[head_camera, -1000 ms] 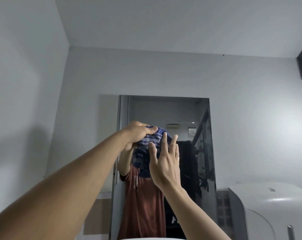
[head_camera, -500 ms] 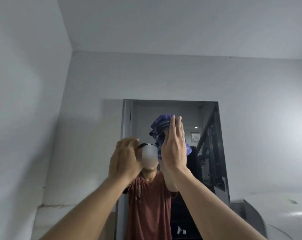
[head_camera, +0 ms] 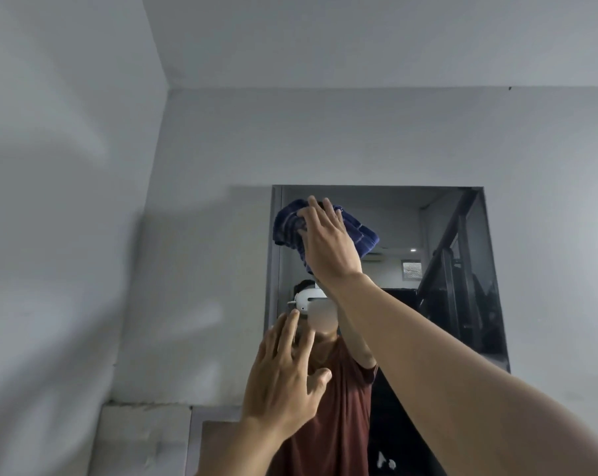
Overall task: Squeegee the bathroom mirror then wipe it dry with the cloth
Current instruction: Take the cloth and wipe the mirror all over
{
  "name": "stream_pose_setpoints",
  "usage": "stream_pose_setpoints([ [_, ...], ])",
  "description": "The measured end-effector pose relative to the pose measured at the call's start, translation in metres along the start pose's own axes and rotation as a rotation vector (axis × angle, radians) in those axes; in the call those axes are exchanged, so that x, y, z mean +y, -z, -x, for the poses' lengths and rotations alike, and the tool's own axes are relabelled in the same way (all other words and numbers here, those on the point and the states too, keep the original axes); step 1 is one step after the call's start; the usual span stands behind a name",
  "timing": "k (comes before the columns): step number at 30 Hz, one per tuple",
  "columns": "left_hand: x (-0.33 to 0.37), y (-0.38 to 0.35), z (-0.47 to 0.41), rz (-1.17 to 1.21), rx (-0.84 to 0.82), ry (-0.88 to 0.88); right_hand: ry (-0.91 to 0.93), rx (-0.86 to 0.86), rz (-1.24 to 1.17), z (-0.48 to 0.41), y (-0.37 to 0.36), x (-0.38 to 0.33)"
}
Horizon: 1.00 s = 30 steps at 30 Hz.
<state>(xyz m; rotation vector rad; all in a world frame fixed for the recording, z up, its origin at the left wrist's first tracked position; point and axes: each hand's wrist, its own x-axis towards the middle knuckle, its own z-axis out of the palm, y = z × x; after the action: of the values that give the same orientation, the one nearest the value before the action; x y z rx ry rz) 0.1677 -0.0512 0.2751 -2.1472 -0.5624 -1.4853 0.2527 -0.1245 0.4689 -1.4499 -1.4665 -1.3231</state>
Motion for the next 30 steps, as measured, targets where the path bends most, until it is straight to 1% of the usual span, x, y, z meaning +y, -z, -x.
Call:
stream_pose_setpoints([
  [2, 0.001, -0.002, 0.0, 0.004, 0.011, -0.004, -0.007, -0.009, 0.028, -0.005, -0.007, -0.002],
  [6, 0.002, -0.004, 0.004, 0.005, 0.0, -0.008, 0.05, -0.082, 0.165, 0.001, -0.018, -0.004],
  [9, 0.005, -0.007, 0.008, -0.002, 0.005, -0.007, 0.077, -0.104, 0.223, 0.009, -0.019, 0.0],
  [14, 0.007, -0.009, 0.012, 0.001, 0.011, -0.01, 0.204, -0.176, 0.296, 0.01, -0.016, 0.003],
  [16, -0.001, -0.011, 0.006, -0.005, 0.031, 0.01, 0.277, -0.18, 0.318, -0.005, -0.022, 0.0],
  [19, -0.005, -0.011, 0.002, -0.006, 0.023, 0.005, 0.376, -0.229, 0.34, -0.018, -0.02, 0.0],
  [22, -0.005, -0.012, 0.005, -0.001, 0.023, -0.006, 0.433, -0.257, 0.36, -0.025, -0.016, 0.005],
  [24, -0.004, -0.013, 0.005, 0.004, 0.021, -0.007, 0.414, -0.255, 0.355, -0.03, -0.013, 0.007],
  [30, -0.003, -0.013, 0.005, 0.001, 0.022, -0.01, 0.257, -0.182, 0.285, -0.043, -0.006, 0.009],
])
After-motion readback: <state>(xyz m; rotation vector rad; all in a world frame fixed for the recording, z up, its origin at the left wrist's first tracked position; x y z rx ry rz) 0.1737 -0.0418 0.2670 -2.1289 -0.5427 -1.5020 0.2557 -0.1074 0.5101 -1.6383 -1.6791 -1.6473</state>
